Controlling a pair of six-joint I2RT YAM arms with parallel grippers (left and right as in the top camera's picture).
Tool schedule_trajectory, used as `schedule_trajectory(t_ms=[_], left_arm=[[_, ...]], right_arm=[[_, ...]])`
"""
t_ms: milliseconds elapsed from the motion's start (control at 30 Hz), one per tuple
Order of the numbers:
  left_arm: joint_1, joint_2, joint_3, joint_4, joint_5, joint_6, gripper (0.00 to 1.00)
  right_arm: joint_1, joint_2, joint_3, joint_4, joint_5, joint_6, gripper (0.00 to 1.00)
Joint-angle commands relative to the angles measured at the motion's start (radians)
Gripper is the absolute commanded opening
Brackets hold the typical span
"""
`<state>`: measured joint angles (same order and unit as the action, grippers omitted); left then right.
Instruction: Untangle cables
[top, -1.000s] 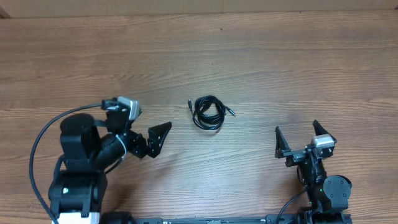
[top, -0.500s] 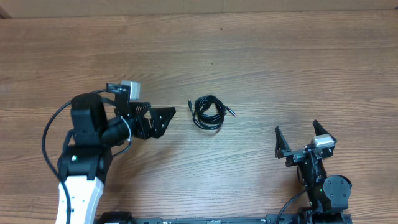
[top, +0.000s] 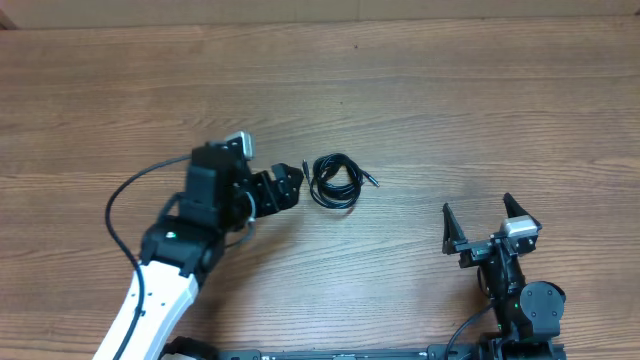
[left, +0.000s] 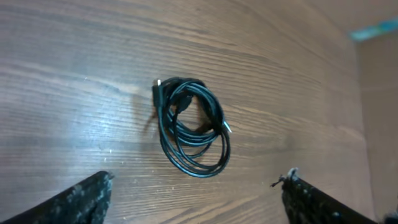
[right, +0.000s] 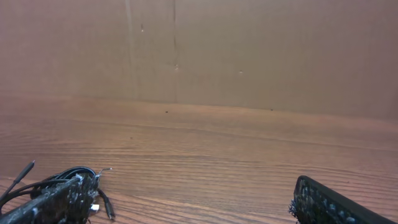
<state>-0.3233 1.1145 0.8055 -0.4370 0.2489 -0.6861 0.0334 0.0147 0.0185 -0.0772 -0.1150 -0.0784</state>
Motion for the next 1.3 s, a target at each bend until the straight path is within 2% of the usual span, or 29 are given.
schedule_trajectory(t_ms=[0, 33, 100, 167, 267, 567, 600, 633, 767, 800, 867, 933, 1000, 1133, 1267], left_arm=[[-0.063, 0.041, 0.017, 0.0, -0.17, -0.208, 0.85], [-0.076, 0.058, 0.017, 0.001, -0.179, -0.249, 0.84], [-0.096, 0.096, 0.017, 0.006, -0.185, -0.314, 0.75], [-0.114, 0.145, 0.017, 0.021, -0.185, -0.393, 0.72], [-0.137, 0.242, 0.017, 0.079, -0.178, -0.506, 0.74], [-0.151, 0.458, 0.017, 0.253, -0.078, -0.597, 0.77], [-0.152, 0.477, 0.017, 0.276, -0.066, -0.597, 0.75], [-0.156, 0.512, 0.017, 0.312, -0.063, -0.597, 0.63], [-0.165, 0.567, 0.017, 0.348, -0.033, -0.597, 0.54], [-0.169, 0.578, 0.017, 0.345, -0.023, -0.595, 0.43], [-0.176, 0.588, 0.017, 0.338, -0.02, -0.574, 0.34], [-0.177, 0.591, 0.017, 0.337, -0.019, -0.518, 0.16], [-0.177, 0.591, 0.017, 0.338, -0.021, -0.468, 0.04], [-0.165, 0.586, 0.018, 0.344, -0.001, -0.337, 0.04], [-0.161, 0.564, 0.018, 0.342, 0.148, -0.182, 0.04]], right_arm=[[0.005, -0.012, -0.011, 0.004, 0.01, -0.002, 1.0], [0.005, -0.012, -0.011, 0.004, 0.01, -0.002, 1.0], [0.005, -0.012, -0.011, 0.004, 0.01, -0.002, 1.0], [0.005, -0.012, -0.011, 0.004, 0.01, -0.002, 1.0], [0.005, -0.012, -0.011, 0.004, 0.01, -0.002, 1.0], [0.005, -0.012, -0.011, 0.004, 0.01, -0.002, 1.0], [0.005, -0.012, -0.011, 0.004, 0.01, -0.002, 1.0], [0.005, -0.012, -0.011, 0.004, 0.01, -0.002, 1.0], [0.005, -0.012, -0.011, 0.004, 0.01, -0.002, 1.0], [0.005, -0.012, -0.011, 0.004, 0.01, -0.002, 1.0], [0.005, -0.012, -0.011, 0.004, 0.01, -0.002, 1.0], [0.005, -0.012, -0.011, 0.004, 0.01, -0.002, 1.0], [0.005, -0.012, -0.011, 0.004, 0.01, -0.002, 1.0], [0.005, -0.012, -0.011, 0.004, 0.01, -0.002, 1.0], [0.005, -0.012, -0.011, 0.004, 0.01, -0.002, 1.0]])
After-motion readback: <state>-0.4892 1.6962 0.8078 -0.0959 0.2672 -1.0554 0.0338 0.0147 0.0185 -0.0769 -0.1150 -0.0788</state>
